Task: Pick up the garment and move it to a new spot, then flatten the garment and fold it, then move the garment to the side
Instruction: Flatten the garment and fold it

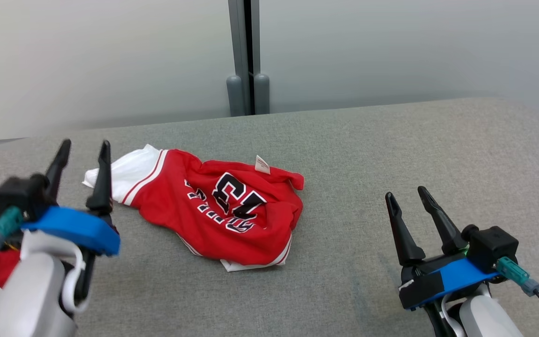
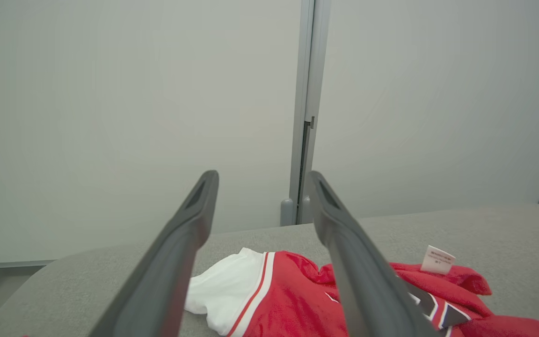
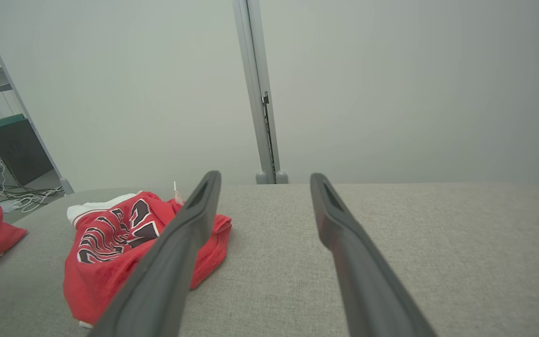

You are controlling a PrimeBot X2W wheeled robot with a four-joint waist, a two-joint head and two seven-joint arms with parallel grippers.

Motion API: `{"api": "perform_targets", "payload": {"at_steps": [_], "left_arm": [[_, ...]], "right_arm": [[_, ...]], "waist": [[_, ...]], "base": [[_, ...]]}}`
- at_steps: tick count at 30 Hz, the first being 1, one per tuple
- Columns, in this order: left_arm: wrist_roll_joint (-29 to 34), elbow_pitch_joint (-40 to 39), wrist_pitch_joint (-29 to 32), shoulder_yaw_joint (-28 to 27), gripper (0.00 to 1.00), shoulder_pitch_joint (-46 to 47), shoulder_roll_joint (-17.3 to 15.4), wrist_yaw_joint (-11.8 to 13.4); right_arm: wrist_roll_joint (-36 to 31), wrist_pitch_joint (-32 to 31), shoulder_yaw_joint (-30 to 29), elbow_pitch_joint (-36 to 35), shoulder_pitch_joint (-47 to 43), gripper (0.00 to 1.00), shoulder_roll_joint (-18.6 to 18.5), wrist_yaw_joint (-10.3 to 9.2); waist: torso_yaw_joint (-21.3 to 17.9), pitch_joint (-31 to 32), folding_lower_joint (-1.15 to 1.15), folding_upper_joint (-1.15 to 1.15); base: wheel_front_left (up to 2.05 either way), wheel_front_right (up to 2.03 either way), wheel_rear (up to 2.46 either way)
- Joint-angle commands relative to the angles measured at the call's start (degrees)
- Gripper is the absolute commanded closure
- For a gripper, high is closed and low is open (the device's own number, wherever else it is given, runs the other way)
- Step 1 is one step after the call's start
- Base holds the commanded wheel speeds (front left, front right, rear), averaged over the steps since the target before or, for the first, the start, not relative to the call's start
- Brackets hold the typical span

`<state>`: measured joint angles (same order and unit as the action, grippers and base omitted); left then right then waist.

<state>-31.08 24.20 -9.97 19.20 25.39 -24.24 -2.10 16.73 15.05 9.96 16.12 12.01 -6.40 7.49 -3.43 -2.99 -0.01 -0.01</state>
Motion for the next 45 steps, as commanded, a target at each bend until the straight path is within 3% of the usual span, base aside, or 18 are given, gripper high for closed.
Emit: {"api": "perform_targets", "payload": {"at_steps": [1,7,10,13,21,35,45], "left_arm": [[-0.04,-1.57,-1.2,-0.44,0.0,-2.09,0.75,0.99],[0.21,-11.25,-4.88,-3.37,0.0,-14.44,4.4,7.26],[1.49,-15.29,-5.24,-4.87,0.0,-19.03,6.71,9.14],[4.18,-18.8,-5.25,-5.43,0.0,-22.78,9.18,9.15],[8.25,-18.48,-5.28,-6.57,0.0,-24.74,14.66,5.84],[12.39,-15.89,-5.29,-10.46,0.0,-23.38,18.69,1.06],[13.56,-14.38,-5.3,-11.37,0.0,-21.97,20.44,-0.84]], "right_arm": [[0.19,0.17,0.12,0.18,-0.75,0.0,-0.51,0.01],[0.6,0.17,0.79,0.57,-2.1,0.0,-1.19,0.01],[0.77,0.17,0.68,0.6,-2.54,0.0,-1.43,0.01],[0.92,0.18,0.26,0.77,-3.26,0.0,-1.56,0.01],[0.9,0.18,-0.09,0.99,-2.94,0.0,-1.73,0.01],[1.3,0.17,1.66,2.92,-1.59,0.0,-2.23,0.01],[4.01,-2.86,11.93,18.41,7.34,0.0,-4.13,0.01]], "waist": [[0.12,0.29,0.01,0.01],[0.89,2.14,0.01,0.01],[1.18,2.53,0.01,0.01],[1.56,2.41,0.01,0.01],[2.66,1.29,0.01,0.01],[3.28,0.45,0.01,0.01],[8.68,-1.34,0.01,0.01]], "base": [[0.0,0.0,0.0],[0.0,0.0,0.0],[0.0,0.0,0.0],[0.0,0.0,0.0],[0.0,0.0,0.0],[0.0,0.0,0.0],[0.0,0.0,0.0]]}}
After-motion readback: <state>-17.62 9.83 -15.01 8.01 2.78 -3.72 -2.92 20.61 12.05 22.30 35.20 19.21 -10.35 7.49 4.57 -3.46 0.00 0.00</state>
